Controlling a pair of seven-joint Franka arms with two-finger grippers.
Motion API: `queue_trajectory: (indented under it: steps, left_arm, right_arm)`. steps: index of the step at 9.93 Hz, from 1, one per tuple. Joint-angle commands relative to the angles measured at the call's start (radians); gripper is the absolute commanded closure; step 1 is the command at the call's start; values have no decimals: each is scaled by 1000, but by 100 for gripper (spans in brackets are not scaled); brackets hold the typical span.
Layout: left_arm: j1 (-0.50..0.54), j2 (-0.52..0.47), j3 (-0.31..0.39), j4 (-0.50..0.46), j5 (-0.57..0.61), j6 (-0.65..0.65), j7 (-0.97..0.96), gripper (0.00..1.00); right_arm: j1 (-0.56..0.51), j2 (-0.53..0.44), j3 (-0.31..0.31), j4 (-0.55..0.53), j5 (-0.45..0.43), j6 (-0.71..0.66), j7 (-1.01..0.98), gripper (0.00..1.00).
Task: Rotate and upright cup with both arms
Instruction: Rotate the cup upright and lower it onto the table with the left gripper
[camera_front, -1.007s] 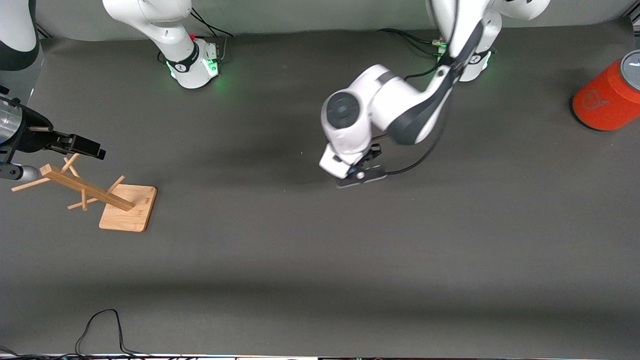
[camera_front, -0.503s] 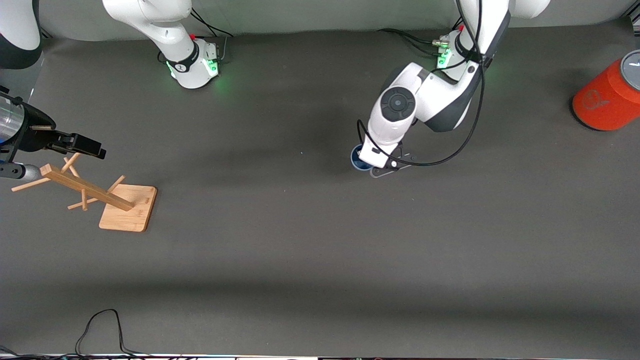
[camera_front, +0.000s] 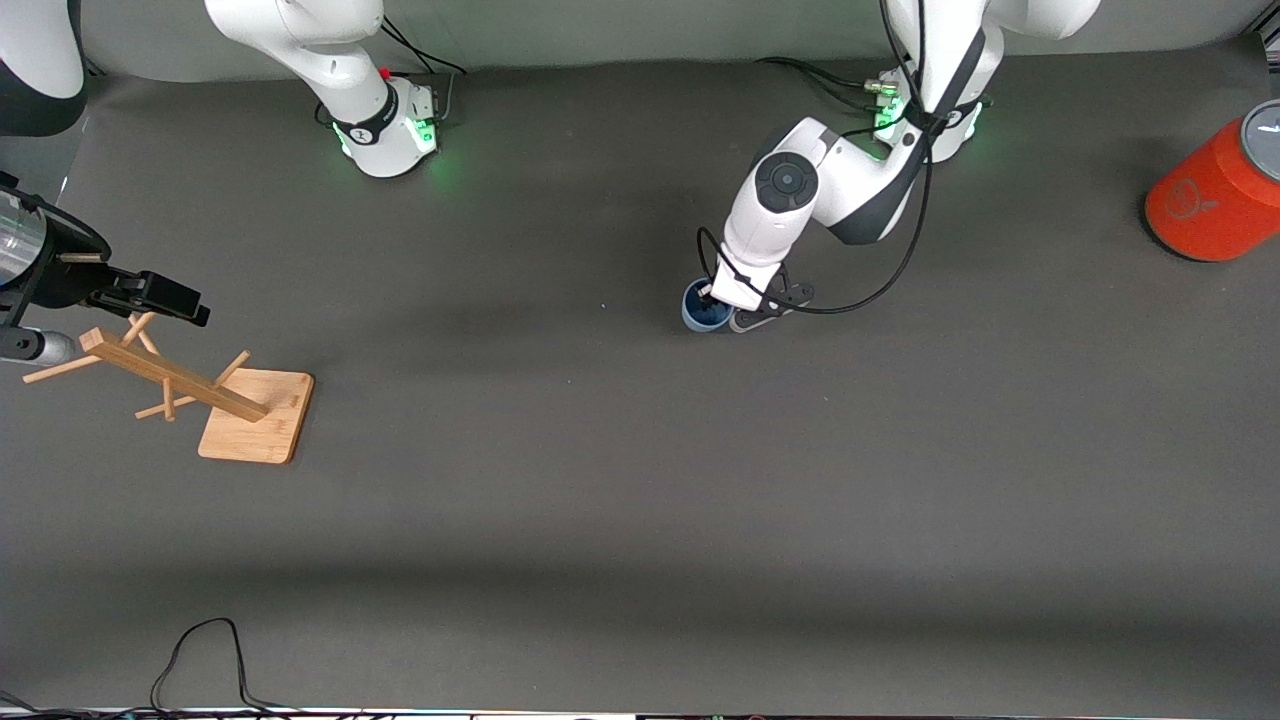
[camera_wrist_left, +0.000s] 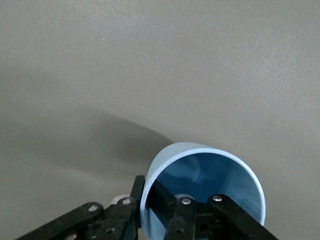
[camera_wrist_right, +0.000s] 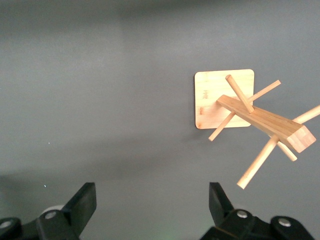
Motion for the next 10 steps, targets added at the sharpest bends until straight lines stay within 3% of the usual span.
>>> queue_trajectory:
  steps: [1, 2, 3, 5, 9, 10]
  left_arm:
    - [-50, -3, 9, -25, -15, 87, -125, 98]
    - [-73, -3, 9, -19, -15, 105, -153, 91]
    - [-81, -1, 9, -9, -14, 103, -177, 69]
    - [-107, 9, 11, -6, -8, 105, -198, 41]
    - [-104, 9, 12, 18, 0, 76, -201, 0]
    - [-103, 9, 14, 49, 15, 21, -194, 0]
  right_arm:
    - [-1, -8, 1, -6, -10, 13, -21, 0]
    - [-1, -4, -1, 6, -10, 13, -19, 0]
    - [-3, -2, -1, 18, -12, 13, -21, 0]
    - [0, 7, -1, 15, -25, 11, -22, 0]
    - [-1, 3, -1, 9, -38, 4, -97, 0]
    - [0, 0, -1, 4, -38, 4, -99, 0]
